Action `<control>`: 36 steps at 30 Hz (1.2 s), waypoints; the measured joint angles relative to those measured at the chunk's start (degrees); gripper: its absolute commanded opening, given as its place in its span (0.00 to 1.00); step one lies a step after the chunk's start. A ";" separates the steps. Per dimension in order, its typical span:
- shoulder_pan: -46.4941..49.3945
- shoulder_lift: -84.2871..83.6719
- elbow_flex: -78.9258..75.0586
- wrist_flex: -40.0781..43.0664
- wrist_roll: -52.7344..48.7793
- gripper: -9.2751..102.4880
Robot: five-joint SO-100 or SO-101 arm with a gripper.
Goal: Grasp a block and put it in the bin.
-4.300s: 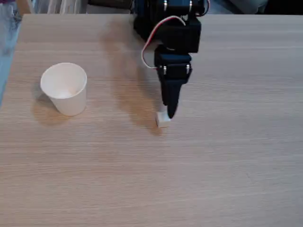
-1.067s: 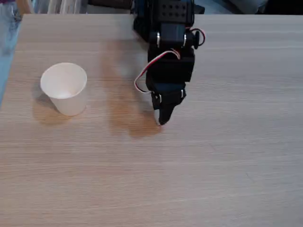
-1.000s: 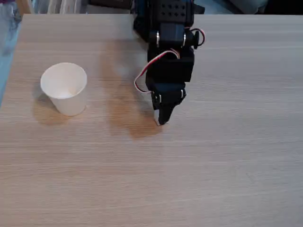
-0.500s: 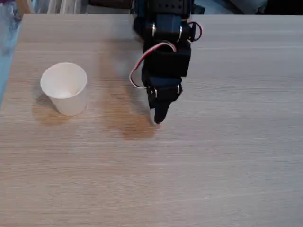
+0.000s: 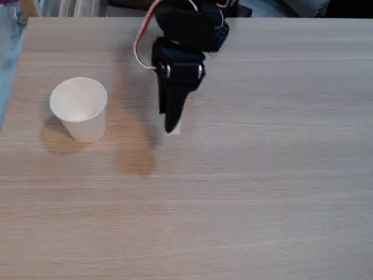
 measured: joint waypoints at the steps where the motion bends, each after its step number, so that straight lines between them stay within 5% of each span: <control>1: 1.23 0.88 0.00 -0.18 -0.79 0.11; 25: 21.80 10.63 13.27 -18.28 -5.19 0.10; 36: 26.02 11.07 16.88 -20.48 -6.33 0.10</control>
